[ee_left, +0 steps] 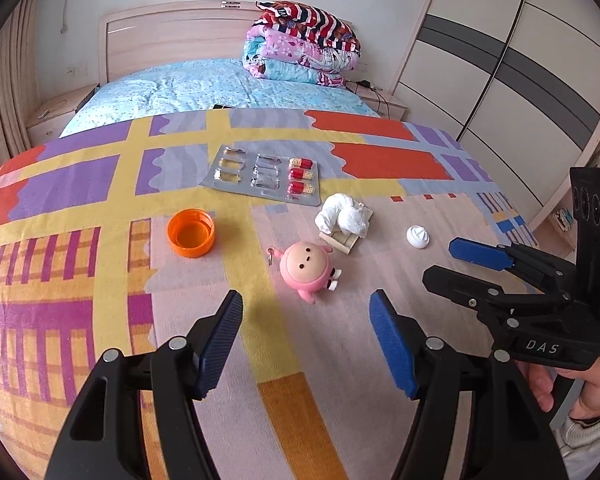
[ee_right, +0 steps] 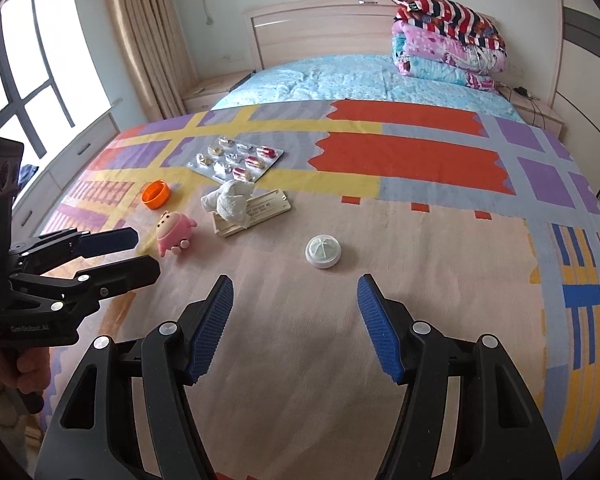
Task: Collect trash
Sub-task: 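Reach the left tool to the pink toy while the right tool reaches the white round lid, then close the left tool on the pink toy while the right tool grips the white lid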
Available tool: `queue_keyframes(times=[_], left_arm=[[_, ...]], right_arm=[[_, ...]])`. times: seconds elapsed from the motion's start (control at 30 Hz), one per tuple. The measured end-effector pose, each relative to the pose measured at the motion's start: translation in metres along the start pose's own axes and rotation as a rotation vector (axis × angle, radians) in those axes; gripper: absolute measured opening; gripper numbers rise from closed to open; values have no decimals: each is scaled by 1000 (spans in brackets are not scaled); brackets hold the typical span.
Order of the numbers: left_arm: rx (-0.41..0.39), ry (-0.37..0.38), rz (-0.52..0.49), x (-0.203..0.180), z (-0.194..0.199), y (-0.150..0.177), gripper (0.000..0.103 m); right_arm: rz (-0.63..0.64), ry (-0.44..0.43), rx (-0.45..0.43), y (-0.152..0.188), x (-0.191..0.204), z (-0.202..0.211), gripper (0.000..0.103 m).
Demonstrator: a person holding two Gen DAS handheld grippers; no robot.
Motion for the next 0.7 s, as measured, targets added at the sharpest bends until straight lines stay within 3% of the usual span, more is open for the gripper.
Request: queue_keyframes(times=[0.1,0.17,0.2,0.4,0.5,0.7], left_arm=[[-7,3,11,-1,-4,-3,61],[-6,4,8,-3,-8,-5,53],[-1,4,9,-3,-10,-5,47],[-13,2,26,-2,-16,-12,33],[-17,3,29,-1,-17,-14,32],[-20,-1,-11,-5,-9,-9,31]], right_arm=[[1,9,3,-3,-1,-5,64],[-1,10,7,-4,-2,-8,64],[4,16,3,-4,-2,-8,62],[8,42,-2,-11,-5,-13,48],[2,52,2,-14,-8,-16,22],[6,39,-1,-10,-7,-13,21]])
Point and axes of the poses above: each gripper's, at about its wrist camera, not at the fingertips, and z roughly against the way its jaws point, x to its left, y to its underside, the point moved 6 cm from there along -z, roughly the way its jaws point, and after that the axes turned 5 degrees about z, right-handed, at the moved point
